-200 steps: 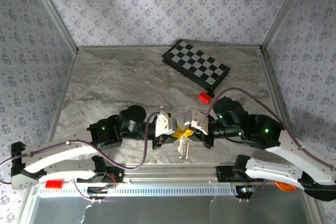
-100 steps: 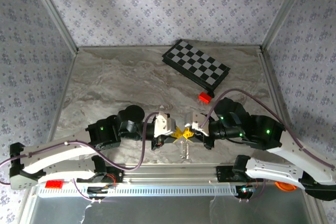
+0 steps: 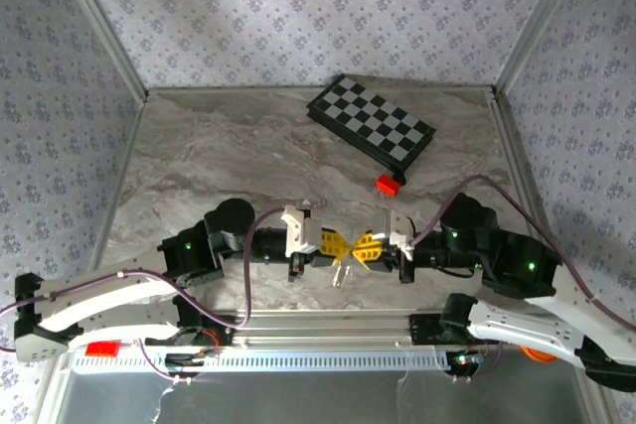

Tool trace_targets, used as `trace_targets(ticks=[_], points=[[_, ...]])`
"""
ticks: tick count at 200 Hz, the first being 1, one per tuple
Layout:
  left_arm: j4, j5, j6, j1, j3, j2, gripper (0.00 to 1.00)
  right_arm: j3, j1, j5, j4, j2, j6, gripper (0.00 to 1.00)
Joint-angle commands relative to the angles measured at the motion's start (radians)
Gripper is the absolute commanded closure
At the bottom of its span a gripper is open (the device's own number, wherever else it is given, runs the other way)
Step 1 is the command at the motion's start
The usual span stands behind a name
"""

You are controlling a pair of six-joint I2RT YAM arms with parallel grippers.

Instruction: Put the keys on the keyring

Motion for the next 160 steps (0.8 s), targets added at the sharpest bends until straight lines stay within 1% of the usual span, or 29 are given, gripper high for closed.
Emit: trace_targets(ticks=[1,20,80,85,160], points=[[0.107,0.014,-0.022,-0.004,0.000,-0.018,1.00,-0.019,-0.006,-0.031,0.010,-0.023,0.025,0.87],[0.117,0.019,-0.027,-0.004,-0.005,-0.015,1.00,-0.022,-0.008,-0.033,0.010,-0.026,0.028,0.87],[0.124,0.022,-0.023,-0.003,-0.004,-0.014,1.00,-0.013,-0.010,-0.051,0.010,-0.055,0.021,0.81],[0.124,0.024,-0.025,-0.004,-0.006,-0.013,1.00,-0.013,-0.011,-0.051,0.036,-0.057,0.021,0.81],[0.125,0.039,-0.033,-0.003,-0.014,-0.021,1.00,-0.008,-0.014,-0.031,0.080,-0.056,0.029,0.79]])
